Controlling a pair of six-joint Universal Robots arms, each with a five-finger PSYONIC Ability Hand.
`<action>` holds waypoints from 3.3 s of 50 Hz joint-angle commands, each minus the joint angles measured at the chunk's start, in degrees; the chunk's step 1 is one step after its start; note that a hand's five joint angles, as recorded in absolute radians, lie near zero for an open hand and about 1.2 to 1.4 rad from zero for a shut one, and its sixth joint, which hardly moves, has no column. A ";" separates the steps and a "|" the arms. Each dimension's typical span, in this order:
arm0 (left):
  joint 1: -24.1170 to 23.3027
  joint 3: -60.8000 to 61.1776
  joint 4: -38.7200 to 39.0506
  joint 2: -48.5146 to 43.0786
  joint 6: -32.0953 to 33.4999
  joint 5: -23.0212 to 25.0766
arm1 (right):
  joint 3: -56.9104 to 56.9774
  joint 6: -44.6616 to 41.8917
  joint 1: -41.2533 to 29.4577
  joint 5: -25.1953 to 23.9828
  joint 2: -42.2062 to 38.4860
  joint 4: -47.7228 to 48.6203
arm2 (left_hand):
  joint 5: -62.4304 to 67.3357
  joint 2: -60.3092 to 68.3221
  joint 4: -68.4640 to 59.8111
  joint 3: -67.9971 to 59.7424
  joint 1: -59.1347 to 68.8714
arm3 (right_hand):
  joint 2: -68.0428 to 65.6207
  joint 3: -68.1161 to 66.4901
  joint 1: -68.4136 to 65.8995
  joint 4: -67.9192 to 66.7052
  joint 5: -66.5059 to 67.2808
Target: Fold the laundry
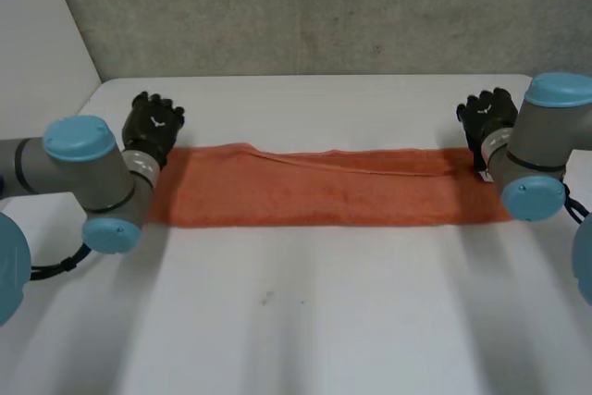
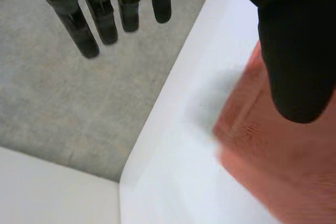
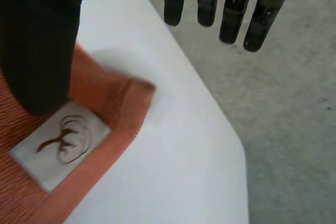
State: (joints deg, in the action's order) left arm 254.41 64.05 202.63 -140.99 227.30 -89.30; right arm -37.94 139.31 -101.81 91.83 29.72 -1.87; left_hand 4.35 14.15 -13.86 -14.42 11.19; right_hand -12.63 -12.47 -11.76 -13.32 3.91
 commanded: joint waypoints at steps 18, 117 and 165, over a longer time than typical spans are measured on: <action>-1.55 22.08 5.67 21.20 -4.33 0.09 | -35.60 13.88 5.03 -8.86 29.33 0.47 | -4.35 -4.15 3.86 4.42 -1.19 | 2.63 2.47 1.76 3.32 -3.91; -8.92 29.73 6.90 24.80 -15.49 0.53 | -40.37 16.50 -13.17 -8.07 23.62 13.91 | -4.35 -4.15 3.86 4.42 -1.19 | 2.63 2.47 1.76 3.32 -3.91; -10.33 25.34 5.68 25.15 -25.50 0.00 | -30.17 23.43 -26.00 -8.07 19.66 15.93 | -4.14 -3.93 3.64 4.21 -0.98 | 2.63 2.47 1.76 3.32 -3.91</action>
State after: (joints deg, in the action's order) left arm 244.52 93.85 209.27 -115.16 208.59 -89.38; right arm -65.83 147.91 -133.19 80.91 43.19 13.39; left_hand 2.64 11.60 -11.74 -12.21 11.15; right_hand -12.30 -12.19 -11.57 -13.20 3.90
